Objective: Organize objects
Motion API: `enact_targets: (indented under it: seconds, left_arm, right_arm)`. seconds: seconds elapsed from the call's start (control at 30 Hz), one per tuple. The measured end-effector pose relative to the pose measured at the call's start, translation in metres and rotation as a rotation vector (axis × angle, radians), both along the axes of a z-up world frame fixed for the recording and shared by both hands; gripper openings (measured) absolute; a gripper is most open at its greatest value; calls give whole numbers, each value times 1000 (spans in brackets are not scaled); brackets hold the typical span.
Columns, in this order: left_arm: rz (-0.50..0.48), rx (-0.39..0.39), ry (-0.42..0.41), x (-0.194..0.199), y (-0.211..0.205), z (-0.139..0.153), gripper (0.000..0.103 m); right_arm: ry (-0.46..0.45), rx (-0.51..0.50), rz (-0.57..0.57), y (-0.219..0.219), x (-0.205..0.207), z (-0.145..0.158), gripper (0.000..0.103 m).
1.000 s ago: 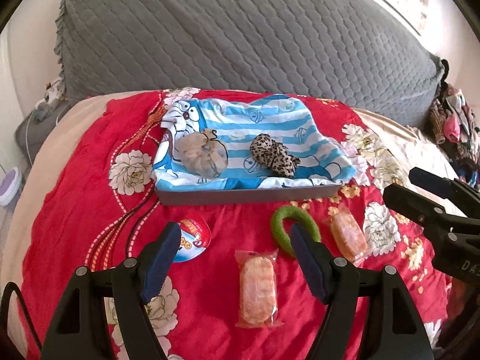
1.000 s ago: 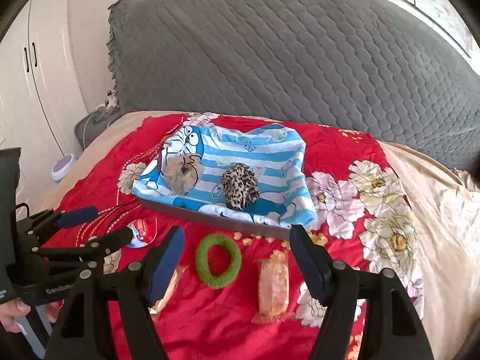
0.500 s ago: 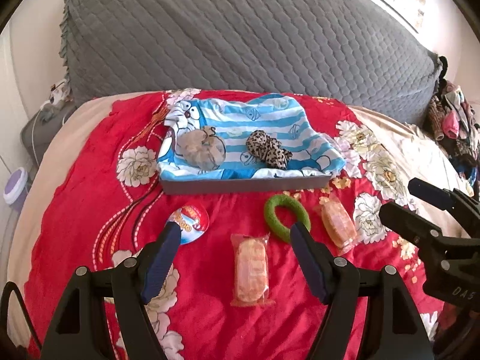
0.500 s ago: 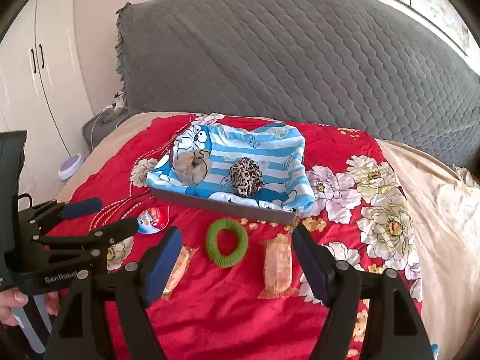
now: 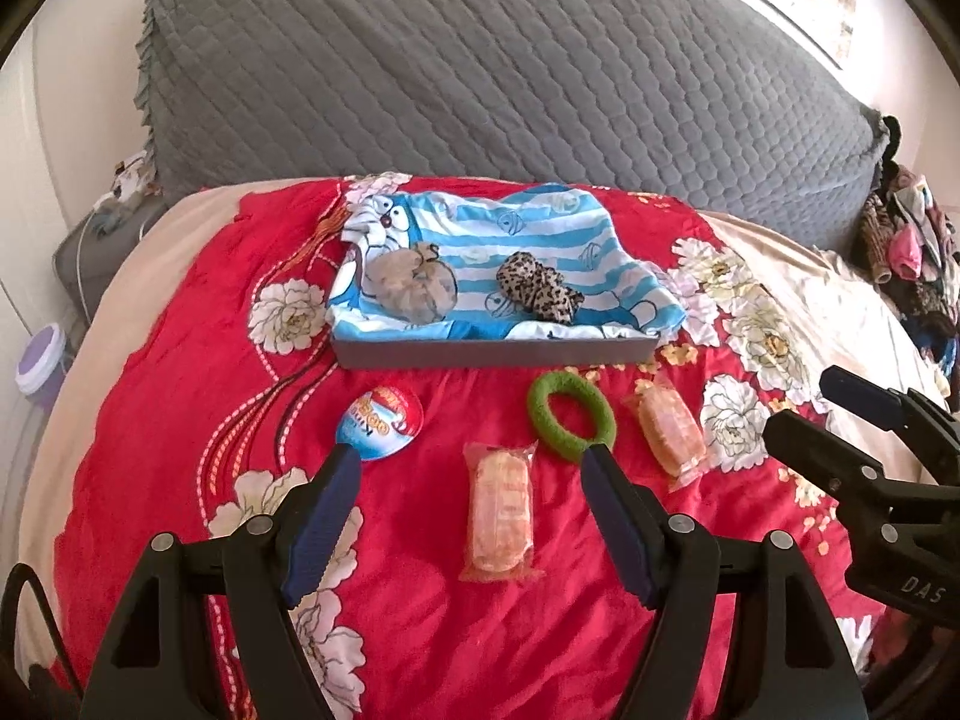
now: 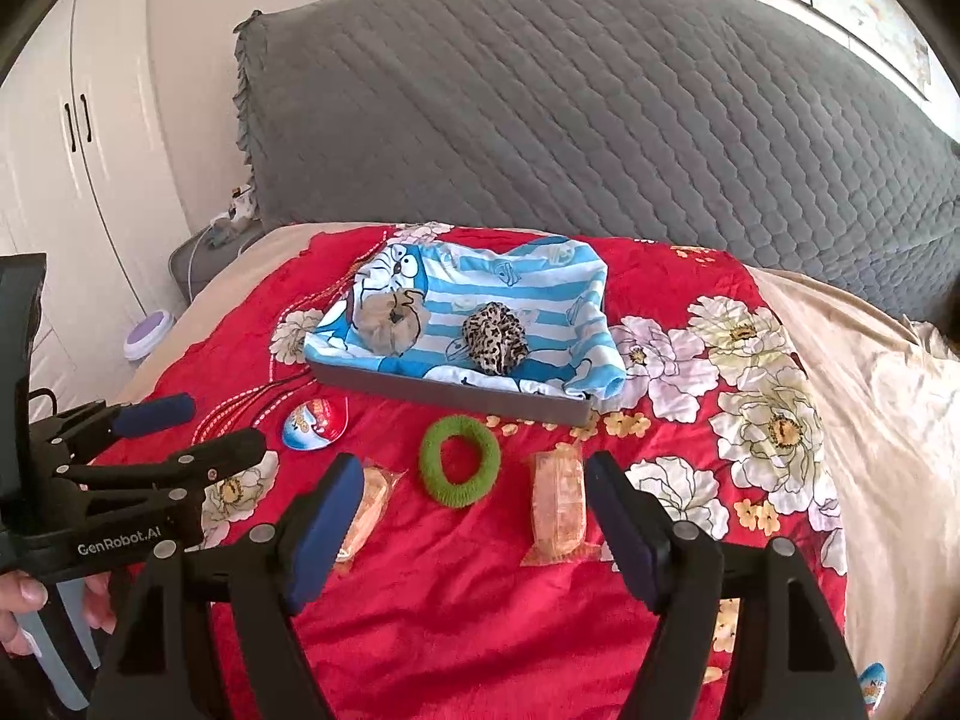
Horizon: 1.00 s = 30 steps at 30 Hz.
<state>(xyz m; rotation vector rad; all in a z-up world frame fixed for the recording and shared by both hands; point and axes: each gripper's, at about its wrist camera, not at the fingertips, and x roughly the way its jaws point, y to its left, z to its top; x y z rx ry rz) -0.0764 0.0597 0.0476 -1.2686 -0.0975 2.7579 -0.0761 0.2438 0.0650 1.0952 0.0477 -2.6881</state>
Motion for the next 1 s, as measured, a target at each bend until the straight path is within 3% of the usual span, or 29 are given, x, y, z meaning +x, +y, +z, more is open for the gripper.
enact_targets:
  seconds: [0.53, 1.0]
  left_arm:
    - [-10, -22, -40, 23, 10, -19, 77]
    - [-52, 45, -104, 33, 18, -32, 78]
  right_arm:
    - [-17, 8, -8, 11, 20, -10, 76]
    - [-18, 21, -3, 11, 29, -12, 81]
